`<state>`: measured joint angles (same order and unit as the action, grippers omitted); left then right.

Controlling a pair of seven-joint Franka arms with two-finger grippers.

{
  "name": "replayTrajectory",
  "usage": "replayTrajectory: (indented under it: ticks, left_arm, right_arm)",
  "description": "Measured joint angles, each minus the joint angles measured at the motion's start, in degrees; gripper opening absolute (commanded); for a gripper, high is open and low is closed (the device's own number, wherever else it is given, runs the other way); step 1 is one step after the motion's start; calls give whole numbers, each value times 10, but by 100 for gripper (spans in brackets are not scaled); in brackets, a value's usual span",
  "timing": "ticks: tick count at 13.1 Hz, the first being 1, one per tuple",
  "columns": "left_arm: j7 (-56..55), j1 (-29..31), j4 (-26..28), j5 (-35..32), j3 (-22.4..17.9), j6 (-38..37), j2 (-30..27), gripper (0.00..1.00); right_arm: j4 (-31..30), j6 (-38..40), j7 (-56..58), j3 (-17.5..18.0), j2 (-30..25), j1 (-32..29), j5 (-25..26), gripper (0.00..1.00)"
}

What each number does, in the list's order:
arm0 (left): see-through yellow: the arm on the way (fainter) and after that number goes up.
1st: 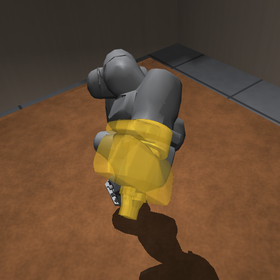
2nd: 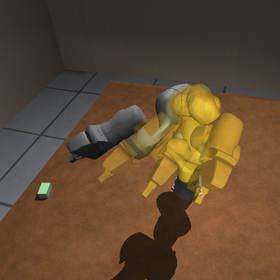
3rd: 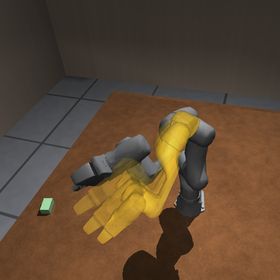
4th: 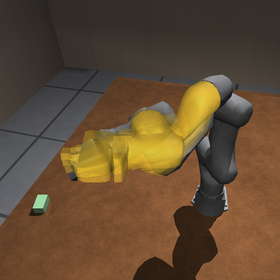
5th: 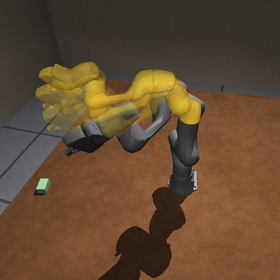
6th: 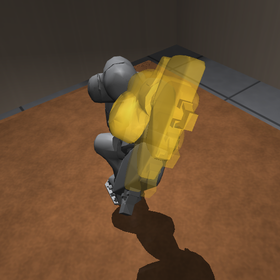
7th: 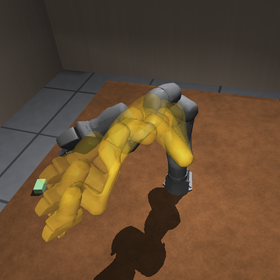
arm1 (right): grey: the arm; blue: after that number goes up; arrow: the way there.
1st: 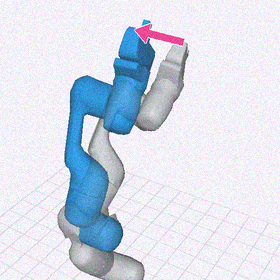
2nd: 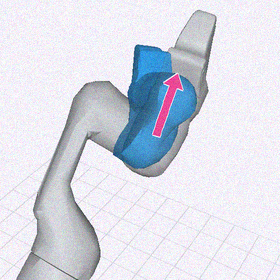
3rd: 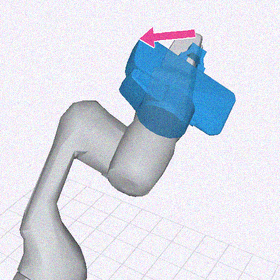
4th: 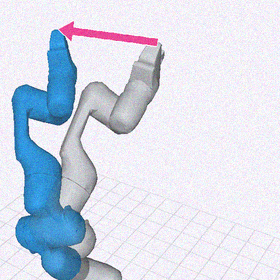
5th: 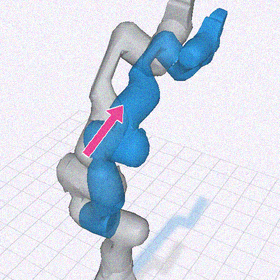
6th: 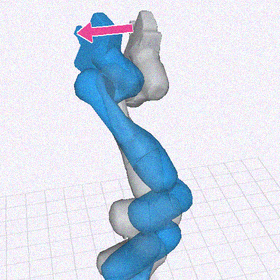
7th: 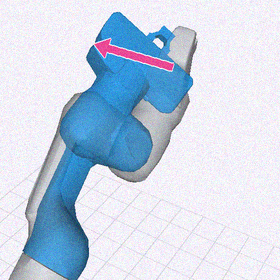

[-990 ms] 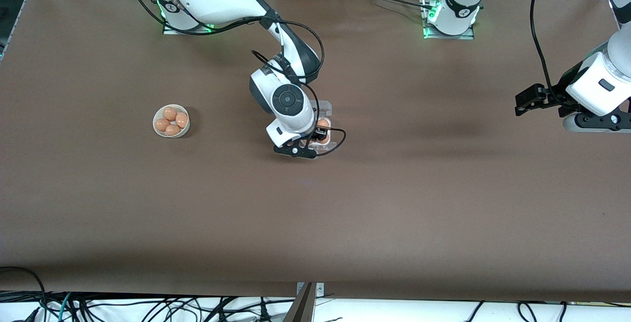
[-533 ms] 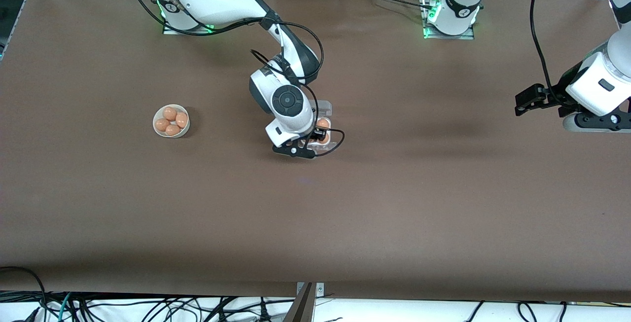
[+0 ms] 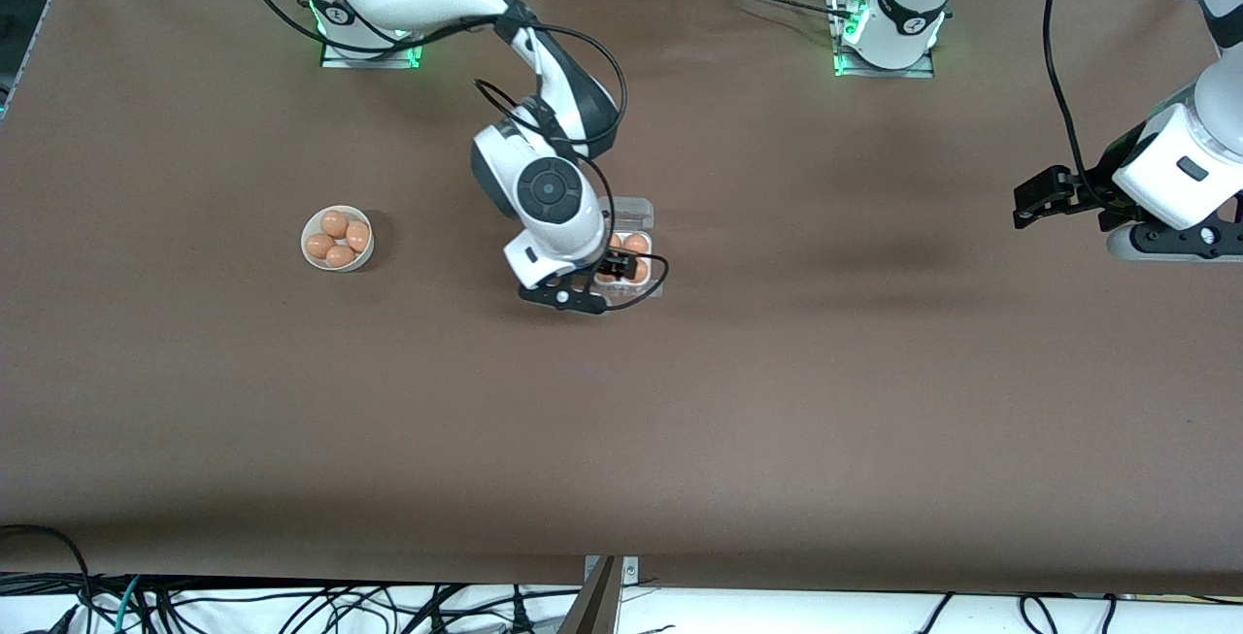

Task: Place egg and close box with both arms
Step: 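Withdraw the right gripper while the left gripper reaches toward the carton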

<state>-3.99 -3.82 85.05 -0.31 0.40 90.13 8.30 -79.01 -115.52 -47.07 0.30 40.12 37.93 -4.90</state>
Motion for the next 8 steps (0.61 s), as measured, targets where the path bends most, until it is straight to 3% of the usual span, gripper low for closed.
replayTrajectory:
  ticks: [4,6,8]
  left_arm:
    - [-19,-29,0,5,12,0,12,100]
    - [-70,-57,0,30,14,0,17,91]
    - [-122,-87,0,65,15,0,20,68]
  right_arm:
    - [-39,84,103,-71,-98,-11,-1,100]
    - [-106,86,178,-120,-166,-12,-7,100]
    - [-177,95,267,-183,-238,-14,-12,100]
